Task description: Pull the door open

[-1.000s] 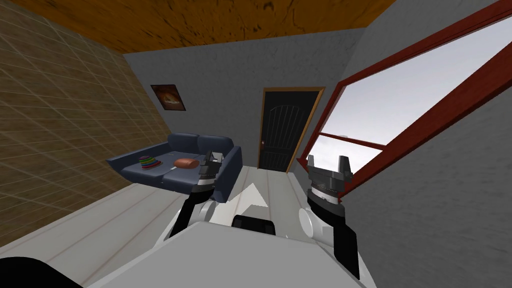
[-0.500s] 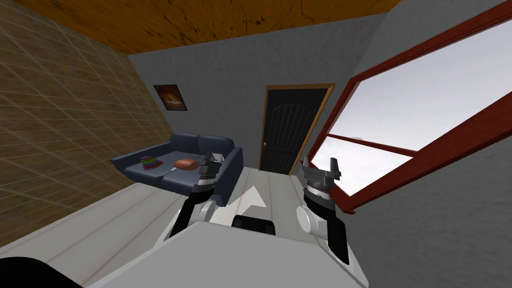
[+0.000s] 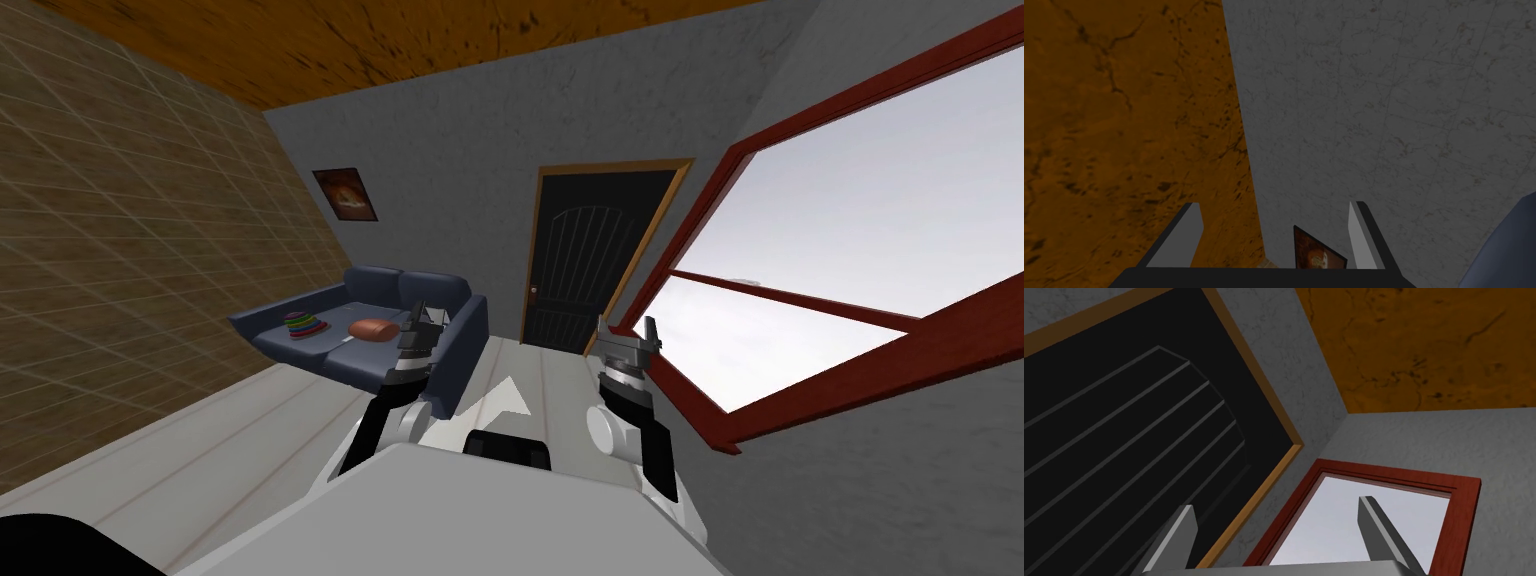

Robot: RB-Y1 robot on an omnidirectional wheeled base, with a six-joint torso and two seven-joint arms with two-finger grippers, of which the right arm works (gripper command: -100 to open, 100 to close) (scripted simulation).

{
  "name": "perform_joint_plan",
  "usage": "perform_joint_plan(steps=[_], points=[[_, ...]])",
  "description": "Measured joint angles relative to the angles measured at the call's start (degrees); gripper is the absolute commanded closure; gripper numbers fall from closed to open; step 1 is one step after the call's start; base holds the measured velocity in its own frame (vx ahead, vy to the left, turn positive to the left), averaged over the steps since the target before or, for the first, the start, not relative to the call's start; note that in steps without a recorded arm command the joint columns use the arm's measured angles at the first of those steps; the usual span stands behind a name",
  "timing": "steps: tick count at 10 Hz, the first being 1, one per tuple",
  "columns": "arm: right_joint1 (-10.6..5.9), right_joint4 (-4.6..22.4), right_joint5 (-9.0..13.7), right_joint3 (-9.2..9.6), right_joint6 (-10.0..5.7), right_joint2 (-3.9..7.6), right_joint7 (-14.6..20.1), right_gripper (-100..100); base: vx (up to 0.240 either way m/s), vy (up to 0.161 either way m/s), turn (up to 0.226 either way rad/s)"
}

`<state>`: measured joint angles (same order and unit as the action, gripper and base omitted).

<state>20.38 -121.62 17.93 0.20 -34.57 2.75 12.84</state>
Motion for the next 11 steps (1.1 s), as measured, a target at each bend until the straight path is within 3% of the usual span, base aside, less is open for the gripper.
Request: perform_joint_plan(steps=[7, 11], points=[[-3.11, 7.4, 7.4, 1.57, 0.49, 1.30, 3.2, -100, 0.097, 0.013, 0.057], [-5.78, 12.8, 12.0, 2.16, 0.54, 2.11, 5.3, -100, 0.107, 0.007, 0.062]])
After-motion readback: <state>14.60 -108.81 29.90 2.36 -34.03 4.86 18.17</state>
